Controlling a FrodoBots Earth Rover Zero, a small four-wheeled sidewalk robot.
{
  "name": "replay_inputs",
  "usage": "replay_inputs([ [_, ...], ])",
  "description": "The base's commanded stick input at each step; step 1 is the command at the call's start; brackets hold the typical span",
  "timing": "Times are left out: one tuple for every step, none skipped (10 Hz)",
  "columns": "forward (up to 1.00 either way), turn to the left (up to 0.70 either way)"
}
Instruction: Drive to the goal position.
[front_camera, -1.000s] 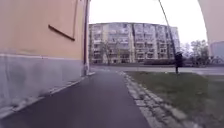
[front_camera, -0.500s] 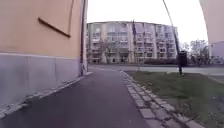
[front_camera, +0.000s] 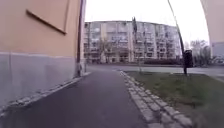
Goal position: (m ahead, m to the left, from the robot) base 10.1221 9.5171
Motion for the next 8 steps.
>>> replay_inputs([
  [0.85,0.0],
  [0.85,0.0],
  [0.85,0.0],
  [0.85,0.0],
  [0.85,0.0],
  [0.85,0.0],
  [0.85,0.0],
  [0.85,0.0],
])
